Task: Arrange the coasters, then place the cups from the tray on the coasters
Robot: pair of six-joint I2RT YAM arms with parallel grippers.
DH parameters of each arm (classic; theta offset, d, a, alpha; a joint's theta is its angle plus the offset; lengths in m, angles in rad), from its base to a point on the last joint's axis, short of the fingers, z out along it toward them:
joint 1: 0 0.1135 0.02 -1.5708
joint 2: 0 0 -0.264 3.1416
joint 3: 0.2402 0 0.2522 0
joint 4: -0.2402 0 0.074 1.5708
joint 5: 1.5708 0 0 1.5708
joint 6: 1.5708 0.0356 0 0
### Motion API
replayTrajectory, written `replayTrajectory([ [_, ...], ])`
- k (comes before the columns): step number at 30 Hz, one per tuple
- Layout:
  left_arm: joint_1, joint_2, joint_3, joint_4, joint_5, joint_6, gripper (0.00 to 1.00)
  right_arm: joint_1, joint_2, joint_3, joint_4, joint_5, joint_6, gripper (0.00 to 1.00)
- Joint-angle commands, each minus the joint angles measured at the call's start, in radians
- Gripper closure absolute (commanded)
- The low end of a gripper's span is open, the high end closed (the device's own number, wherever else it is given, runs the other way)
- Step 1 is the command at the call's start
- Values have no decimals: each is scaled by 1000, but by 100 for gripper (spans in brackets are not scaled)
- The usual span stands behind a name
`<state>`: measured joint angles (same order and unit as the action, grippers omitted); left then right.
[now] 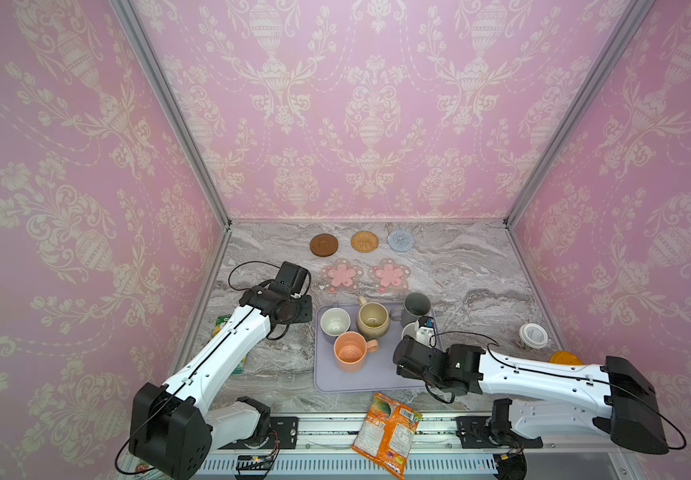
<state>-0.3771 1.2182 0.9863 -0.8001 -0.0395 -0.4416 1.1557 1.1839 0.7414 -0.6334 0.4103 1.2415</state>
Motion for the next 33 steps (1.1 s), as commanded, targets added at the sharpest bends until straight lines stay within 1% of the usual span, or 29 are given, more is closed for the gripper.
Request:
replayTrajectory([
  [1, -6, -2, -9, 15, 18, 23, 60, 1, -85, -32, -90, 79, 65, 32],
  [6, -6, 7, -9, 28, 34, 12, 60, -3, -180, -90, -117, 103, 113, 32],
  [11, -6, 6, -10, 30, 38, 4, 60, -14, -197, -97, -88, 73, 68, 35],
  [16, -7, -3, -3, 22, 29, 4, 60, -14, -155, -44, -103, 23, -14, 35],
  [20, -6, -3, -5, 19, 31, 1, 60, -14, -123, -34, -29, -44, -68, 36],
  [24, -6, -9, -9, 13, 24, 4, 60, -13, -89, -16, 26, -86, -103, 37],
  [28, -6, -15, -19, 6, 14, 9, 60, -13, -40, 4, 52, -100, -123, 36],
  [33, -6, -21, -33, 6, 6, 14, 60, -15, 20, 10, 72, -94, -111, 34],
])
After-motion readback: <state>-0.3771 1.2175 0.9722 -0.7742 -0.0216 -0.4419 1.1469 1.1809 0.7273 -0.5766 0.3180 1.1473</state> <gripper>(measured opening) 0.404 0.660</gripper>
